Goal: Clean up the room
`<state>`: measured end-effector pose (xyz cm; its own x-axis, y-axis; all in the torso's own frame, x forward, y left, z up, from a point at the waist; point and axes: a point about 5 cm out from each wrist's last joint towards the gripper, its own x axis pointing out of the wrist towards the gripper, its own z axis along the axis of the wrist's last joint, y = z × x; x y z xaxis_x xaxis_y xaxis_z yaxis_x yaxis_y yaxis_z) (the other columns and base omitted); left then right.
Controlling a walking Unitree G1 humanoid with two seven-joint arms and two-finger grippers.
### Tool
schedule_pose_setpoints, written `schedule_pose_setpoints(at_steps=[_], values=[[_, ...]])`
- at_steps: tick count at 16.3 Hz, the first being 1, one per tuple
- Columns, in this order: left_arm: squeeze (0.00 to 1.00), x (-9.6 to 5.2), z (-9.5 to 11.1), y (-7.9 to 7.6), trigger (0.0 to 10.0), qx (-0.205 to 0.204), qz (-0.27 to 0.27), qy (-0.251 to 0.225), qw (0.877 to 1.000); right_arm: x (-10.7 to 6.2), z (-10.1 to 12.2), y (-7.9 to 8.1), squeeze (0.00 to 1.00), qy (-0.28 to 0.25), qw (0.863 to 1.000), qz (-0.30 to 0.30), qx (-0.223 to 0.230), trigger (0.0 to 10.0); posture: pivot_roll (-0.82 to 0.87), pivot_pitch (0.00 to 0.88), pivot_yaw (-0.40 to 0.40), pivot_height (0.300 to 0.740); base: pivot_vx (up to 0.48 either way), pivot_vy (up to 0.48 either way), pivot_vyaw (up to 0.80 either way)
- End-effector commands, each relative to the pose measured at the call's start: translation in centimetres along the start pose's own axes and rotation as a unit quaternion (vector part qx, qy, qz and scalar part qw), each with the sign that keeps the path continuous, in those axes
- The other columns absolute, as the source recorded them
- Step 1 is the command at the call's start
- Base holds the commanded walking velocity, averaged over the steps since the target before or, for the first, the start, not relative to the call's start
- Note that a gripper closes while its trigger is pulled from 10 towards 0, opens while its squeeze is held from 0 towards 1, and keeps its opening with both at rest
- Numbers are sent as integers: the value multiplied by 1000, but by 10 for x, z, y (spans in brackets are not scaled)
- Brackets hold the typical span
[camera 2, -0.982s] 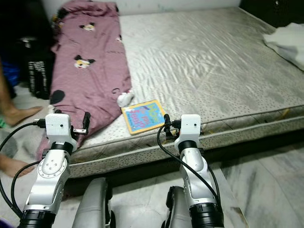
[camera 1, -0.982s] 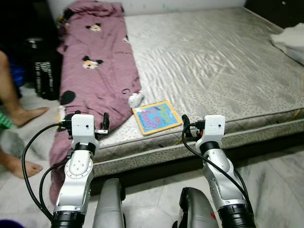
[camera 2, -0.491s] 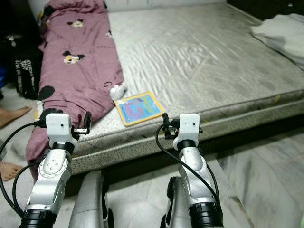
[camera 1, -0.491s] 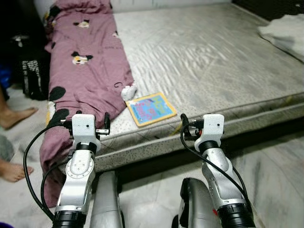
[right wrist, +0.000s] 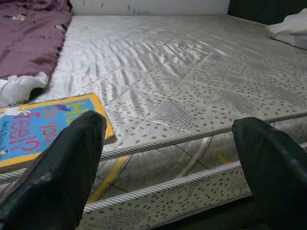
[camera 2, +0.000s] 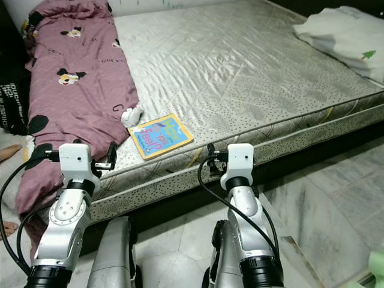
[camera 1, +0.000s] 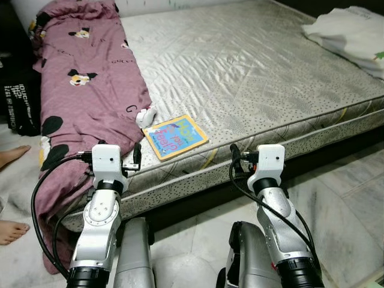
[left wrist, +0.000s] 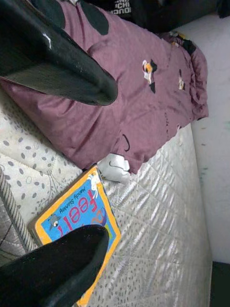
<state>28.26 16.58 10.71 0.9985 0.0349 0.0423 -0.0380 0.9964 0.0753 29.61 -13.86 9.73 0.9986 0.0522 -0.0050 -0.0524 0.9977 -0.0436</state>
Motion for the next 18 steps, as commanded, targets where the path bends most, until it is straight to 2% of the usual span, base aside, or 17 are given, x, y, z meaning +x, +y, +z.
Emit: schedule_pose_setpoints(at_steps=[1, 4, 18], values=[[0, -1, 2, 3, 10000, 1, -1, -1, 1000, 1, -1, 4, 0, 1, 1000, 8, -5, 10000, 54, 58, 21, 535, 0, 0, 800], [0, -1, 2, 2, 10000, -1, -4, -1, 1000, 1, -1, 4, 0, 2, 1000, 5, -2, 10000, 51, 68, 20, 535, 0, 0, 750], [0, 1, 4, -2, 10000, -4, -16, -5, 1000, 3, -1, 2, 0, 4, 1000, 0, 0, 10000, 49, 71, 19, 535, 275, 0, 0]])
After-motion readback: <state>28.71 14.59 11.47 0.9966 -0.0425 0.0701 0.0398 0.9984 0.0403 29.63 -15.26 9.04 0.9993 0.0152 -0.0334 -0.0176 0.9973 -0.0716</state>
